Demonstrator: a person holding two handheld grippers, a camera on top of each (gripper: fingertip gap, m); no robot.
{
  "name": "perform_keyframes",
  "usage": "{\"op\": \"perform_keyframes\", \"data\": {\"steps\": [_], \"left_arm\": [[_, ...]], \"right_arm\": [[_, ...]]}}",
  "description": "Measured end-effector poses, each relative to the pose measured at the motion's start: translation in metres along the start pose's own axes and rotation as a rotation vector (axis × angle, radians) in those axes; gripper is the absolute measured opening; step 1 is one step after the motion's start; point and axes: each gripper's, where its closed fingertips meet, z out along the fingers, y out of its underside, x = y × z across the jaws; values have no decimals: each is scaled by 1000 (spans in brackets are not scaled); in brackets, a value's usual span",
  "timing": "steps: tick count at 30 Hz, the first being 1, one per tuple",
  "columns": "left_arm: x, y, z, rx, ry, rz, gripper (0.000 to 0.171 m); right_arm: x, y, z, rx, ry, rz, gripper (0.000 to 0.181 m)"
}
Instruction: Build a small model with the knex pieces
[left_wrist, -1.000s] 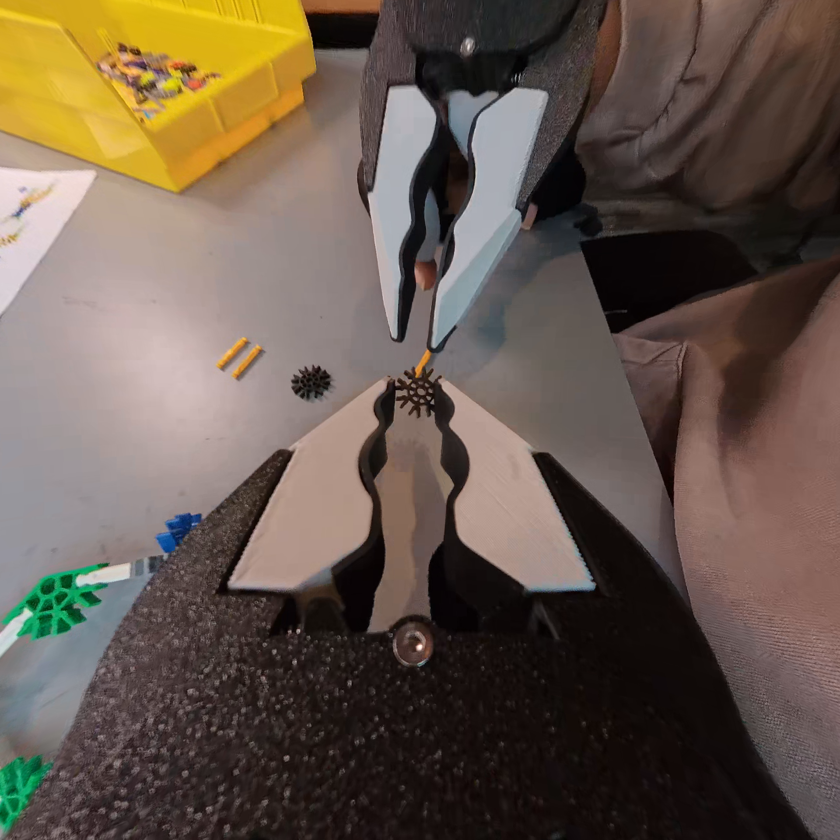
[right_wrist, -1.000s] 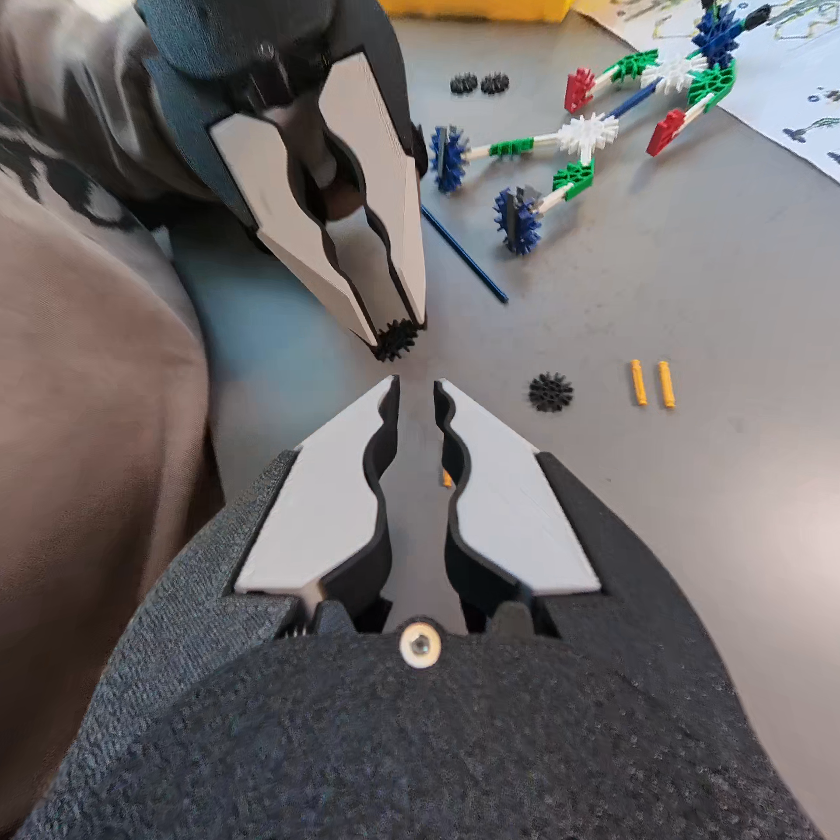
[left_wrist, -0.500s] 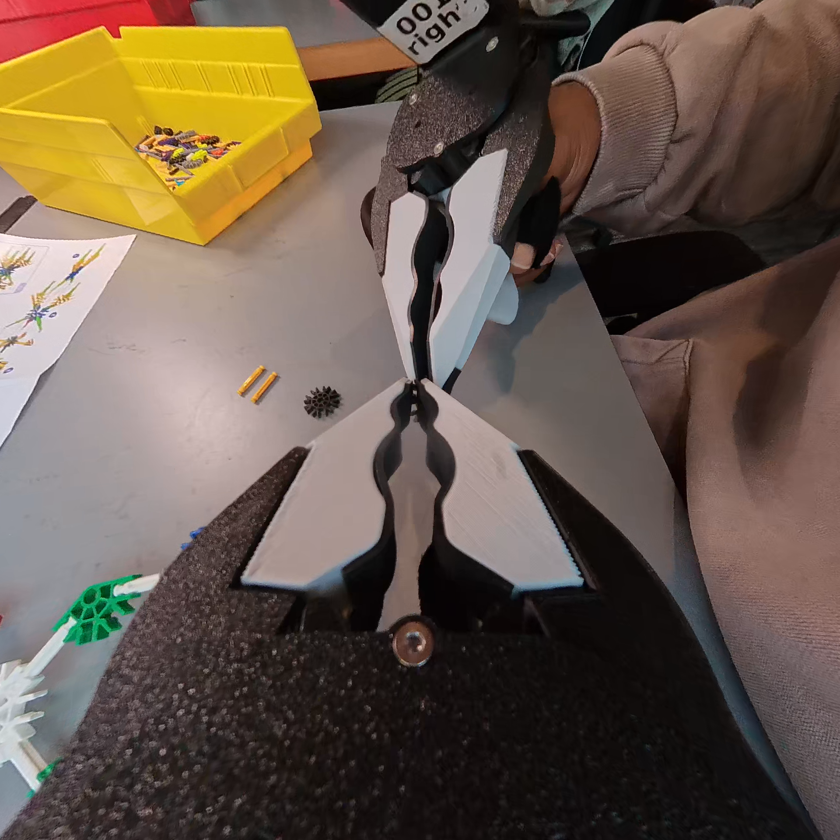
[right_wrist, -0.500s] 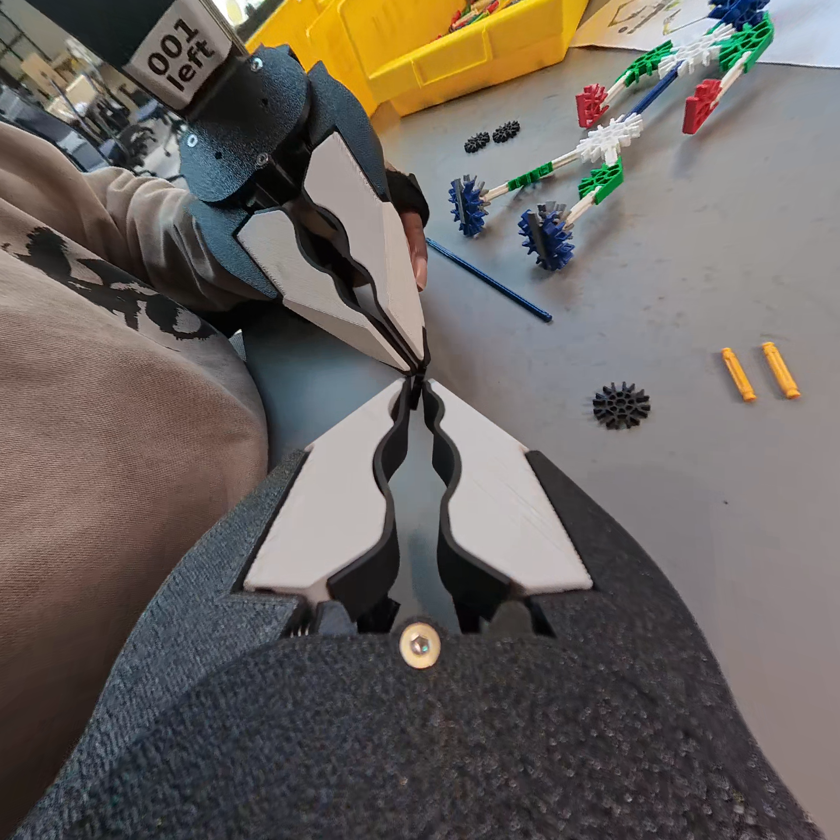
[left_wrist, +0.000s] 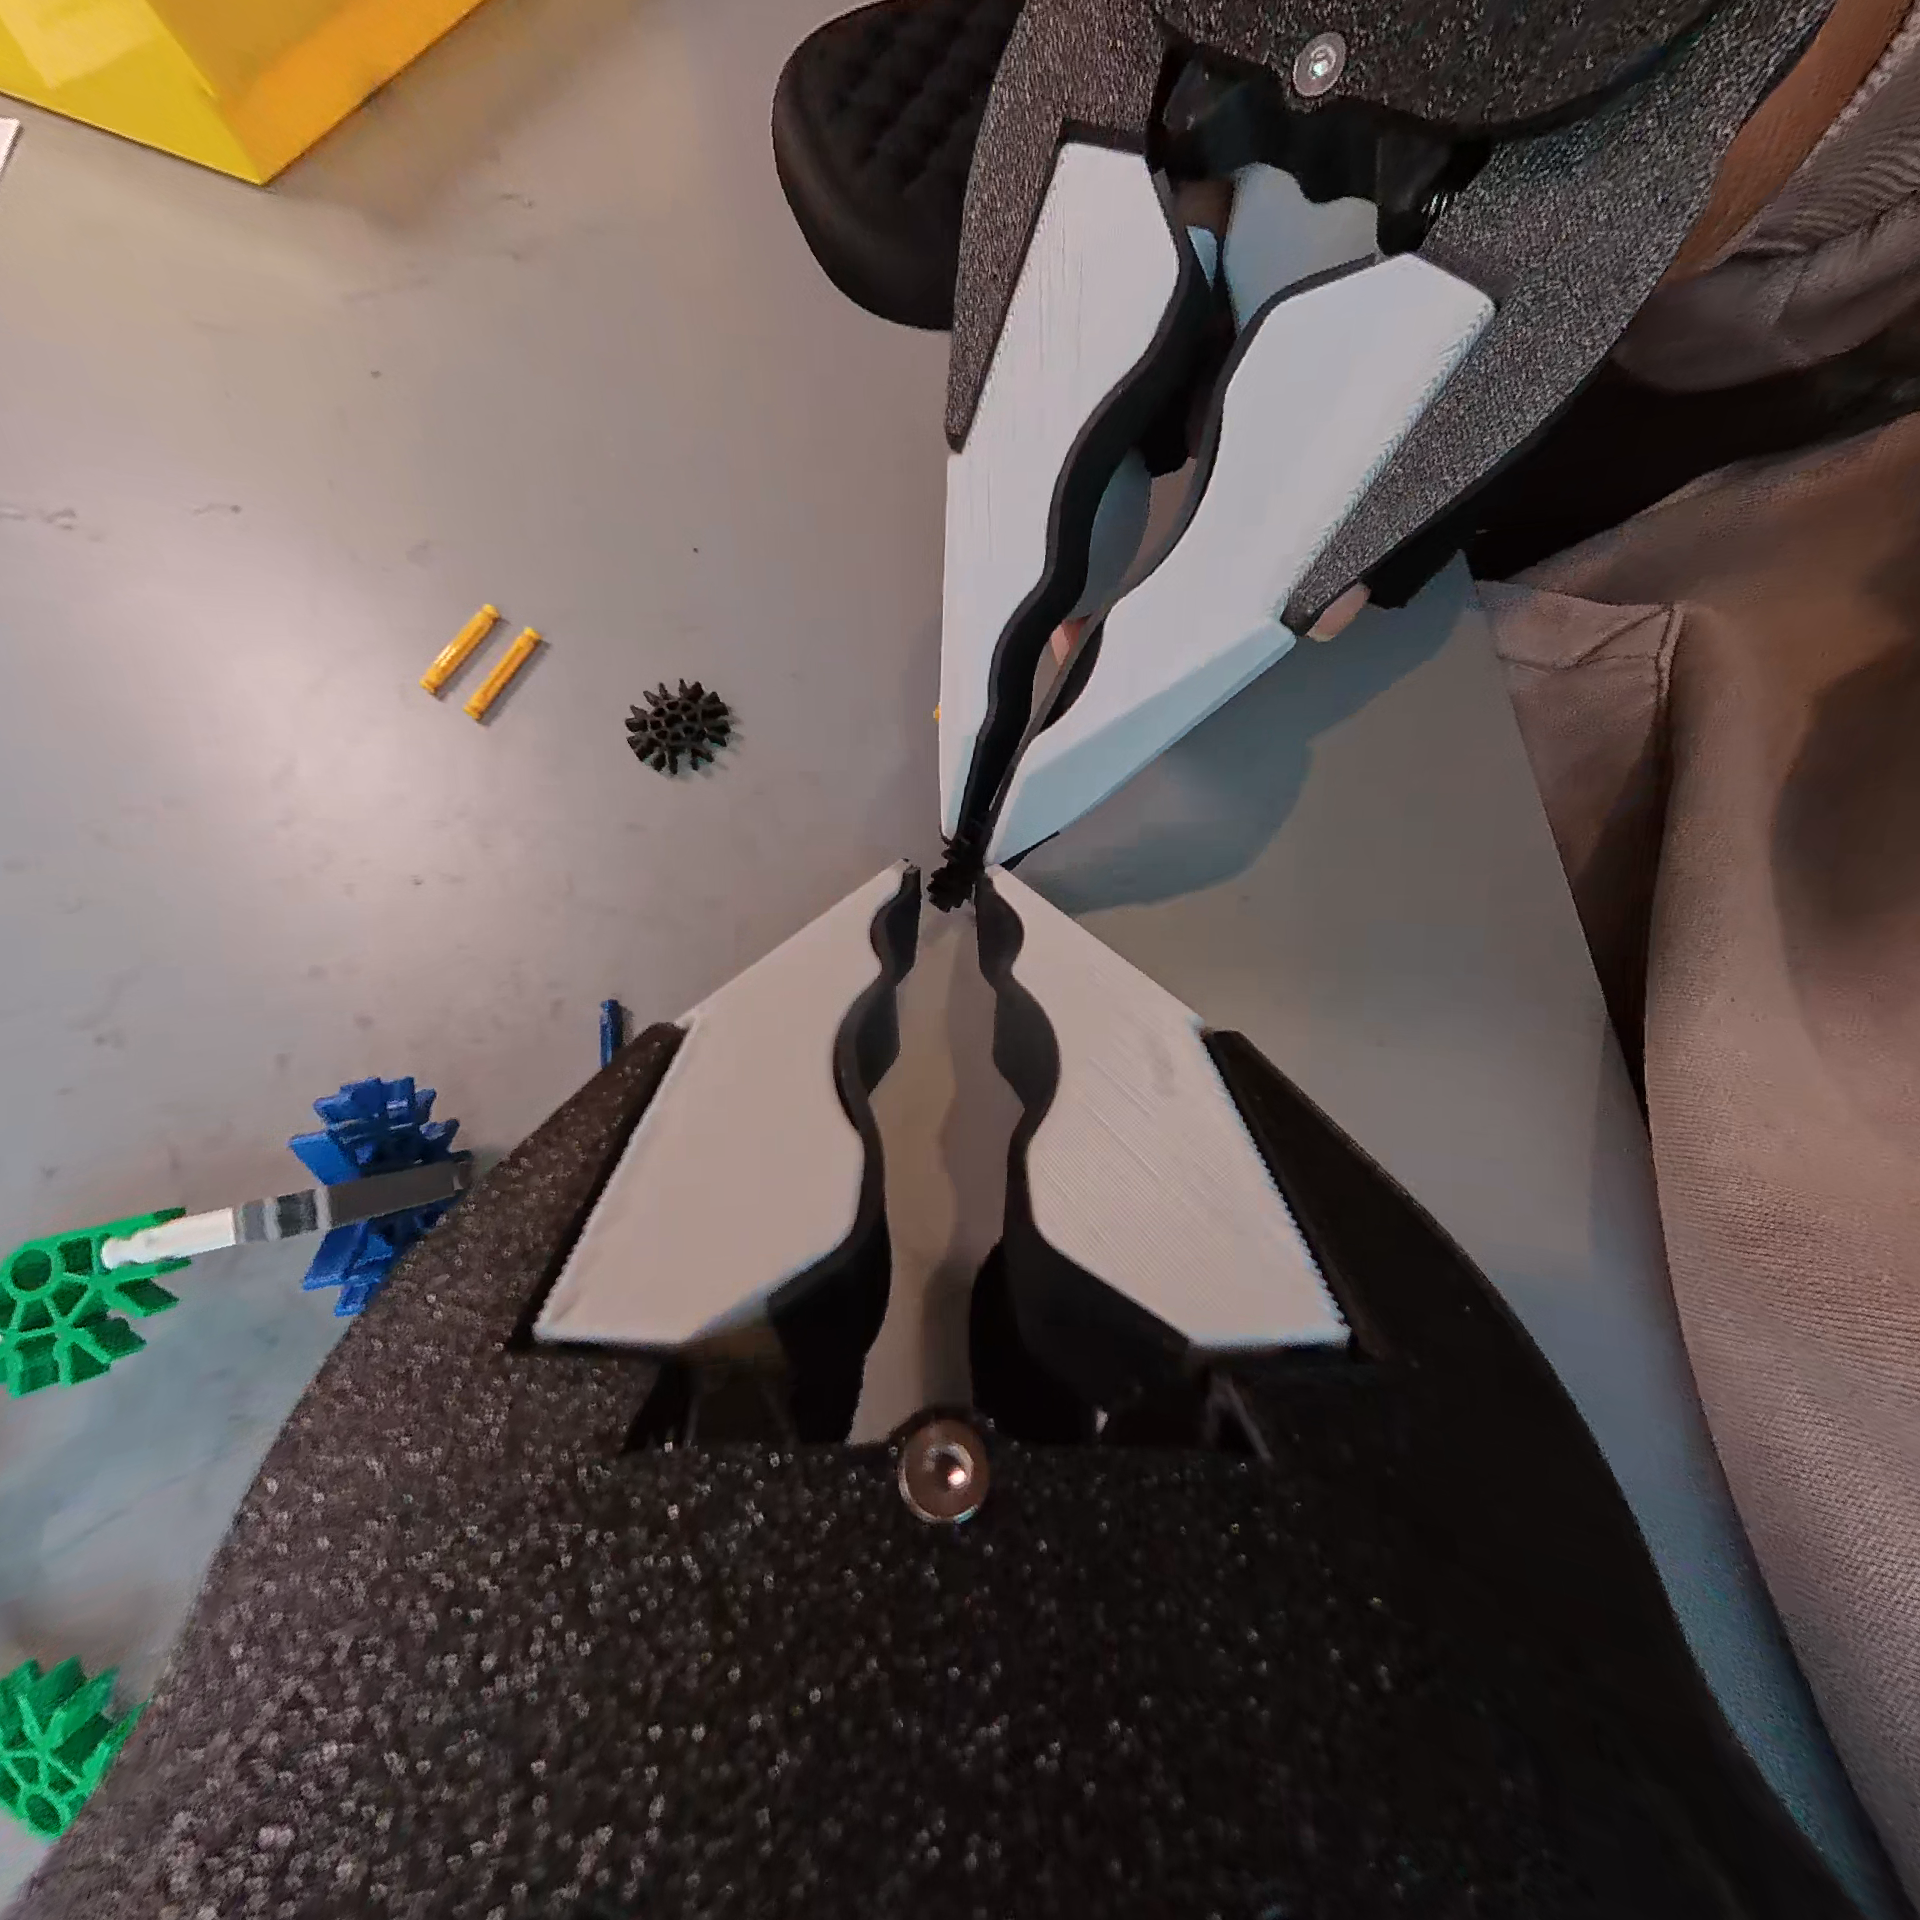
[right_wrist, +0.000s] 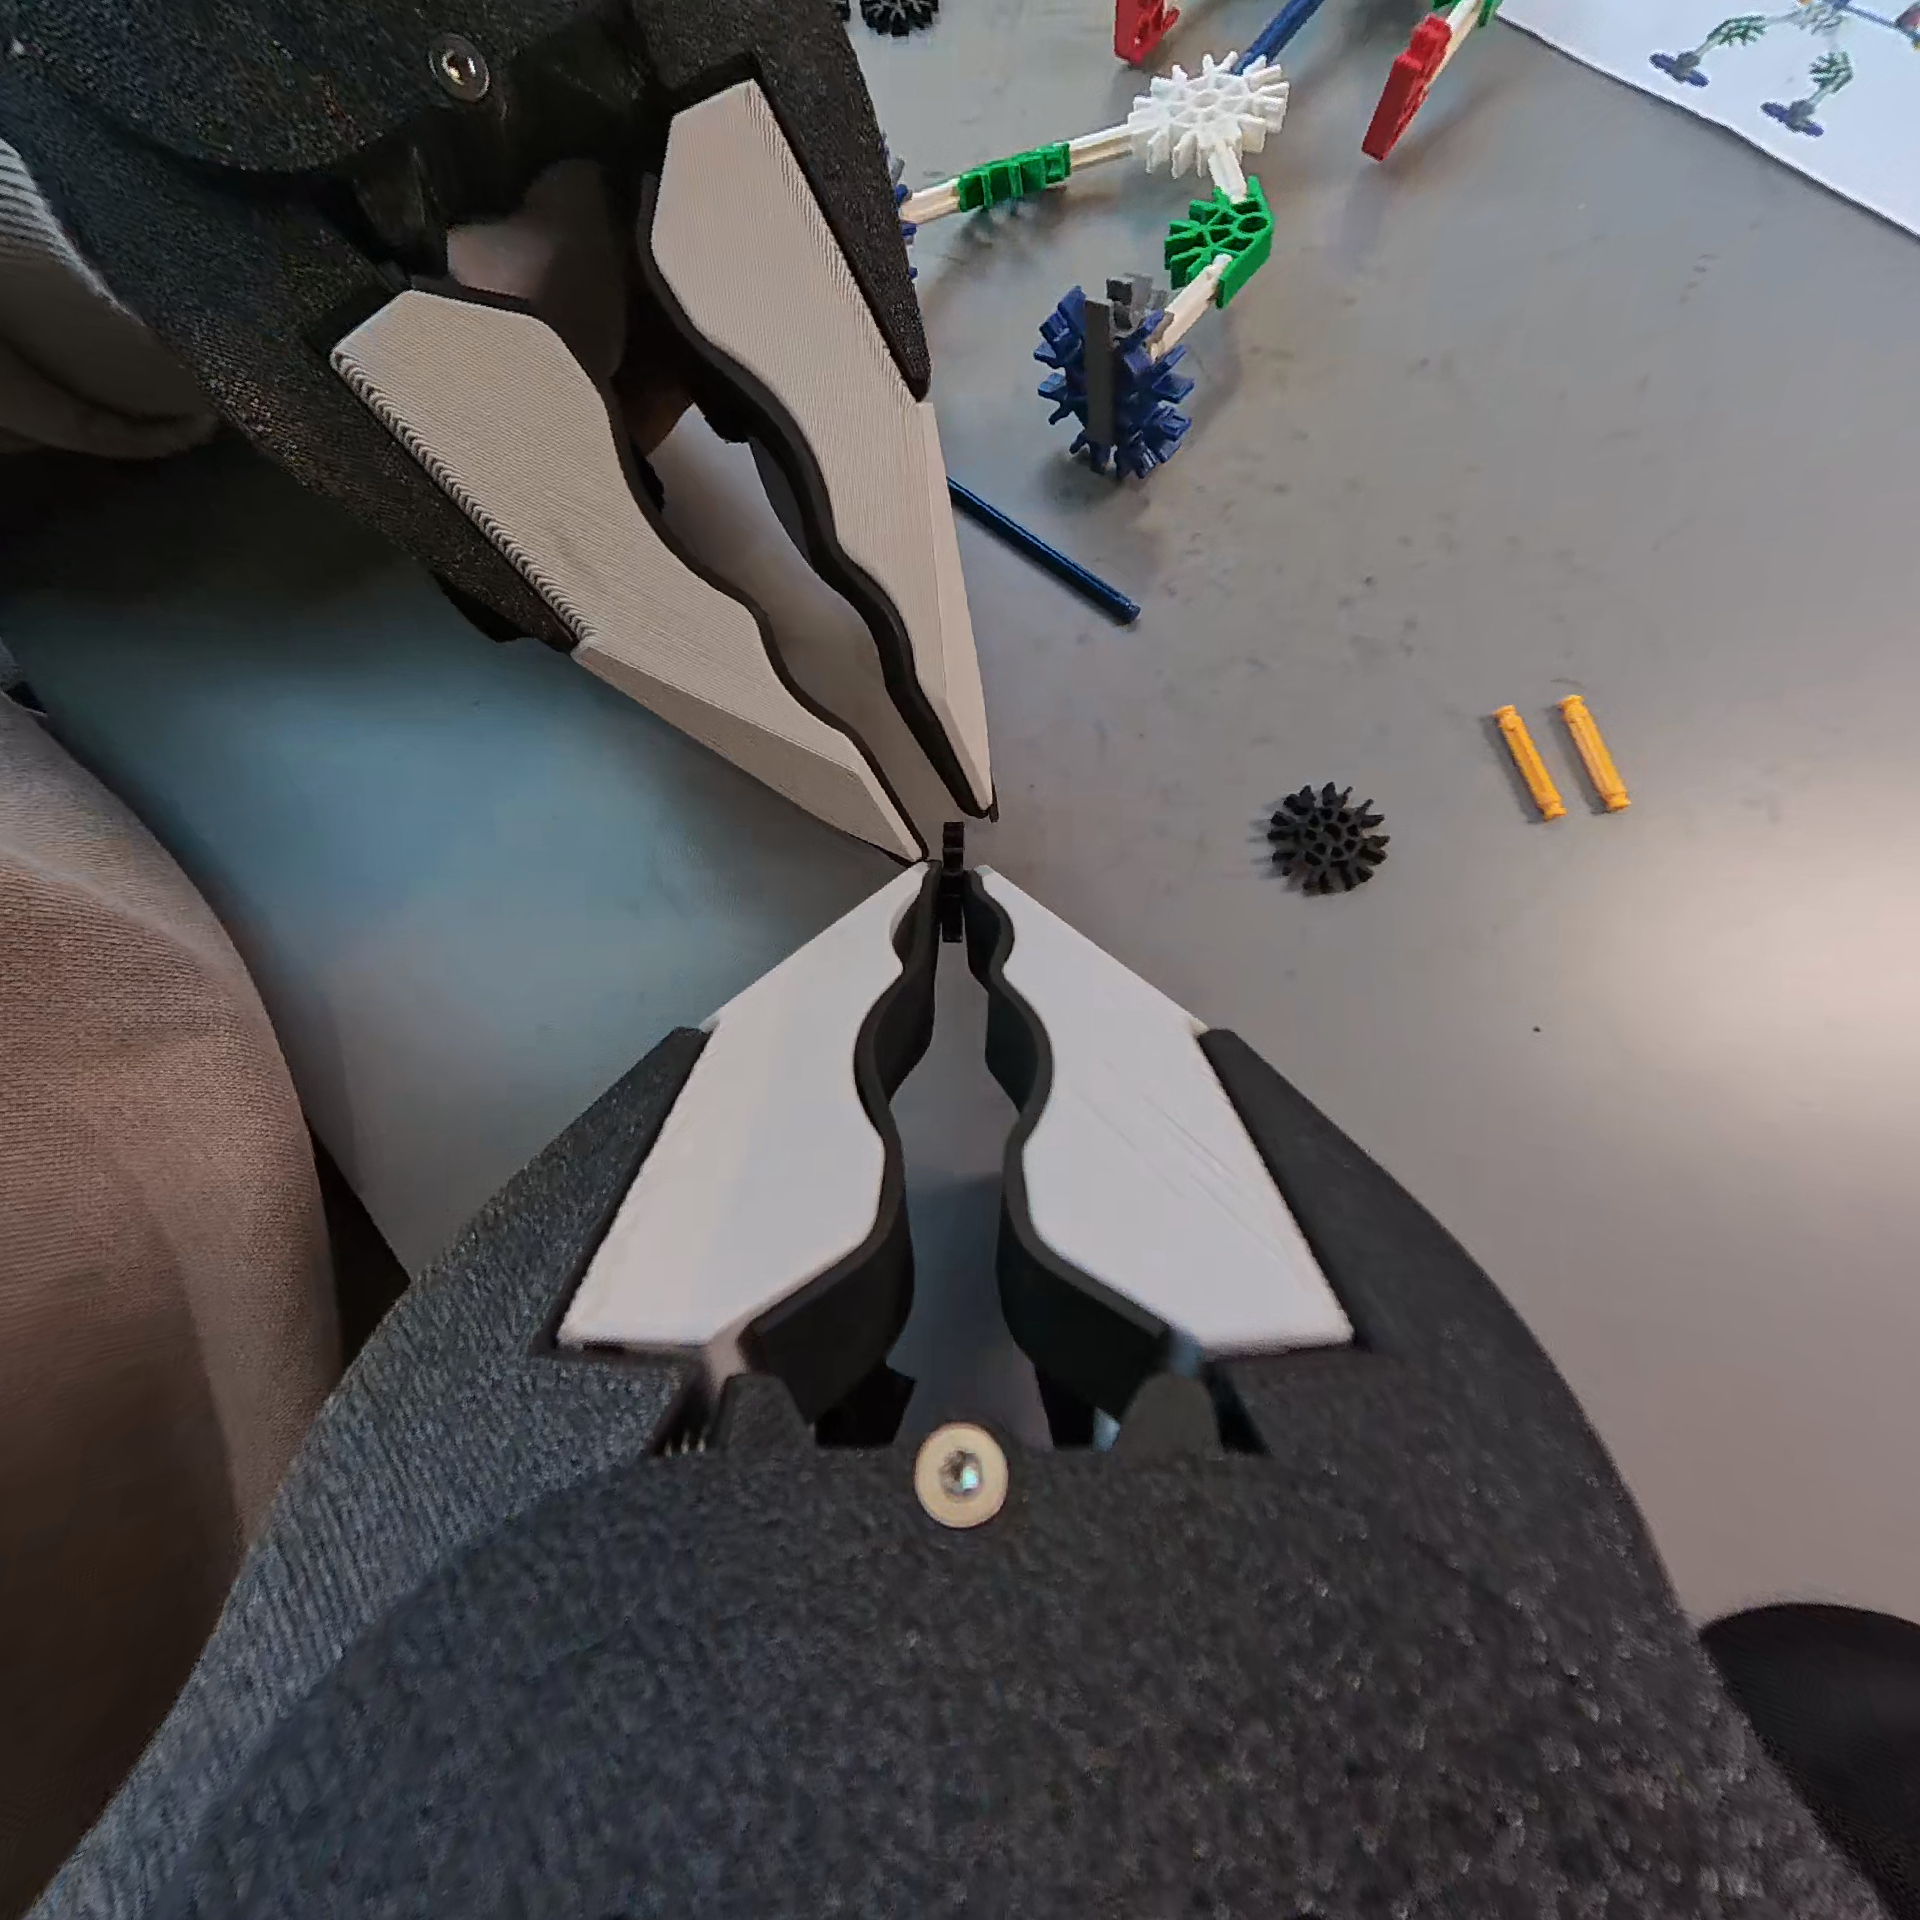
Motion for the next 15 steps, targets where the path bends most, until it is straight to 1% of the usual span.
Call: {"op": "perform_keyframes", "data": {"steps": [7,15], "left_arm": [[0,3,2,-15,9,5,8],[-1,3,4,-15,1,5,5]], "right_arm": [[-3,2,-3,10,-11,23,5],[-5,3,-3,-4,2,-9,5]]}}
